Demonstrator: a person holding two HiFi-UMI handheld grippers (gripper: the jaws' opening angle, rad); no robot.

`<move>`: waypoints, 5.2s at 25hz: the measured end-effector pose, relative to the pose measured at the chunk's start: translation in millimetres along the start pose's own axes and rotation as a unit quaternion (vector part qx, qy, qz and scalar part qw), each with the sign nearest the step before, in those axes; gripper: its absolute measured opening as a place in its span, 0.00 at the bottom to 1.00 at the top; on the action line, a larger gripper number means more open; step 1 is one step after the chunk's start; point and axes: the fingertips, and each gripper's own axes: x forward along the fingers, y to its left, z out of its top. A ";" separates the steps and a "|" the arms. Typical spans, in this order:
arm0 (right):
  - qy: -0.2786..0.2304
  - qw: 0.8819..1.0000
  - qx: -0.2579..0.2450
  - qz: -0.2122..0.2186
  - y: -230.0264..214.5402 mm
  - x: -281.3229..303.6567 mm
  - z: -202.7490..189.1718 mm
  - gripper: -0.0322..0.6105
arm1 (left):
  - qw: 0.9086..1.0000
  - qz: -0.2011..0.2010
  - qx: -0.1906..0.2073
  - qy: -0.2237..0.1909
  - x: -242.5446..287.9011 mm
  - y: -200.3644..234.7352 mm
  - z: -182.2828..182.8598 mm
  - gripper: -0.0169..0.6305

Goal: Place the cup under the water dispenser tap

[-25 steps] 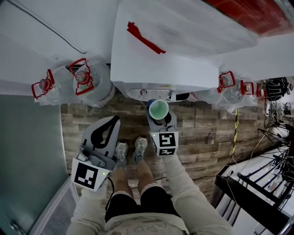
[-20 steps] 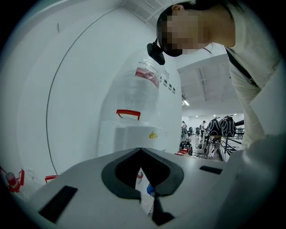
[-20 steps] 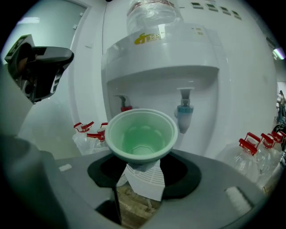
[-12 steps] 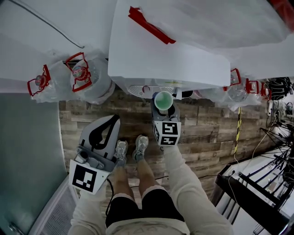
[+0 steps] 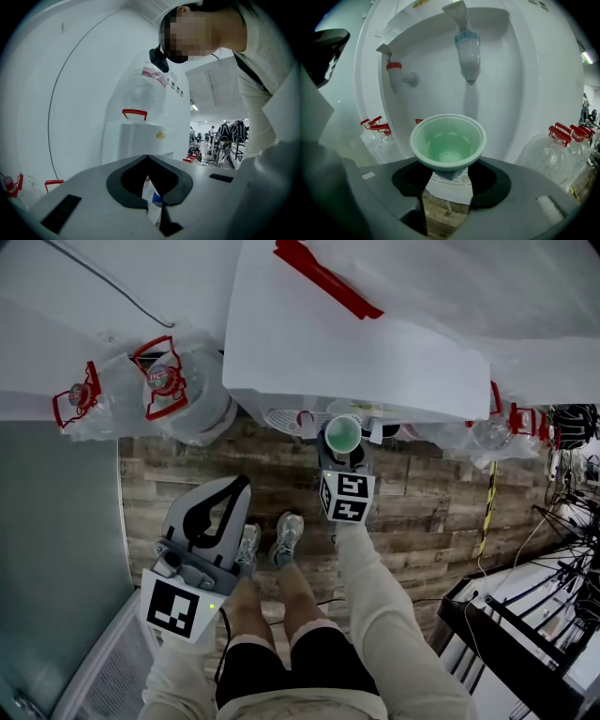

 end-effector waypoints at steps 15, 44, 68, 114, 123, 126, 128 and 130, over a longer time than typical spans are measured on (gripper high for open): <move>0.037 0.999 0.018 0.002 -14.7 26.6 -21.6 0.43 | 1.000 0.017 -0.003 0.006 -0.8 1.9 -11.4 0.03; 0.066 0.997 0.033 0.019 -17.6 32.3 -39.5 0.54 | 1.000 0.017 -0.007 0.019 -8.2 -2.2 -20.1 0.04; -0.064 0.997 0.047 -0.010 8.9 -108.3 32.4 0.06 | 0.999 -0.038 0.020 -0.010 -43.9 -33.4 30.5 0.04; -0.218 0.976 -0.025 -0.018 120.5 -439.4 246.0 0.06 | 0.987 -0.085 0.097 -0.098 -175.2 -107.0 227.6 0.03; -0.249 0.967 -0.033 -0.031 131.6 -477.9 270.9 0.06 | 0.983 -0.095 0.103 -0.119 -197.7 -117.8 252.3 0.03; -0.256 0.965 -0.039 -0.034 136.2 -492.3 275.4 0.06 | 0.982 -0.096 0.105 -0.125 -206.8 -122.6 259.2 0.03; -0.262 0.964 -0.042 -0.037 139.3 -501.0 278.9 0.06 | 0.981 -0.096 0.105 -0.129 -211.7 -124.3 264.1 0.03; -0.267 0.962 -0.043 -0.040 141.9 -508.6 281.2 0.06 | 0.981 -0.097 0.105 -0.133 -215.9 -126.0 267.7 0.03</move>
